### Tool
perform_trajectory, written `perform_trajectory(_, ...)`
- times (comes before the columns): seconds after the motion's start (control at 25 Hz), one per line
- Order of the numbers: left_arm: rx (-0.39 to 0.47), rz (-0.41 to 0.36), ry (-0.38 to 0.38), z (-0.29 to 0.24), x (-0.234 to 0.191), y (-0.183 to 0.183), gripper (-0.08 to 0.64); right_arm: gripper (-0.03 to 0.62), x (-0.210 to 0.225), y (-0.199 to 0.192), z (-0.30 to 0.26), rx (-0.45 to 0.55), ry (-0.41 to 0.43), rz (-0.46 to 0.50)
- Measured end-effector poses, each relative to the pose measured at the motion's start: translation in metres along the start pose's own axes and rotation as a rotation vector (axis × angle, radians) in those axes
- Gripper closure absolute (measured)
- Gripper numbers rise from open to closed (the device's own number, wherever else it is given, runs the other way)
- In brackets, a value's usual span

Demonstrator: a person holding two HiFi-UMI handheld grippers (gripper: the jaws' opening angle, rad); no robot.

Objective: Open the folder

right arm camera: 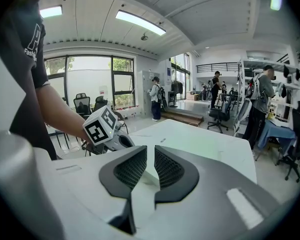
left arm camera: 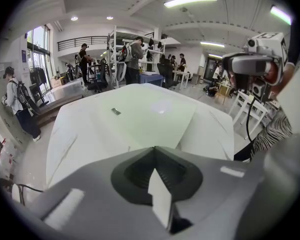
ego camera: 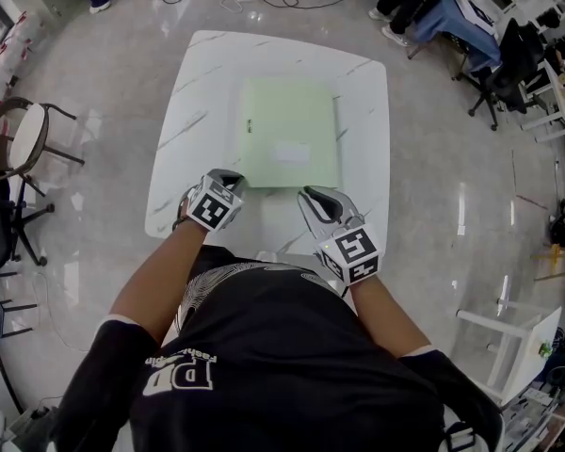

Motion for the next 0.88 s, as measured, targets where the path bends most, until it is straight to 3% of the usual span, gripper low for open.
perform_trajectory(0.44,-0.005,0.003,-0.002,-0.001,-0.001,0.002,0.503,0.569,-0.006,-0.001,-0.026,-0.074,0.048,0.207)
perform_trajectory(0.88,0.001,0.011,0.001,-0.002,0.001,0.002,0.503,0.569,-0.039,-0.047,-0.091,-0.263,0.172,0.435)
Point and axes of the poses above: the fingertips, and each gripper's own axes: z backward along the fingers, x to its right, y out of its top, the point moved 5 cm from there along z, backward along the fingers, and after that the axes turned 2 degrees about x, right-handed, at the moved point
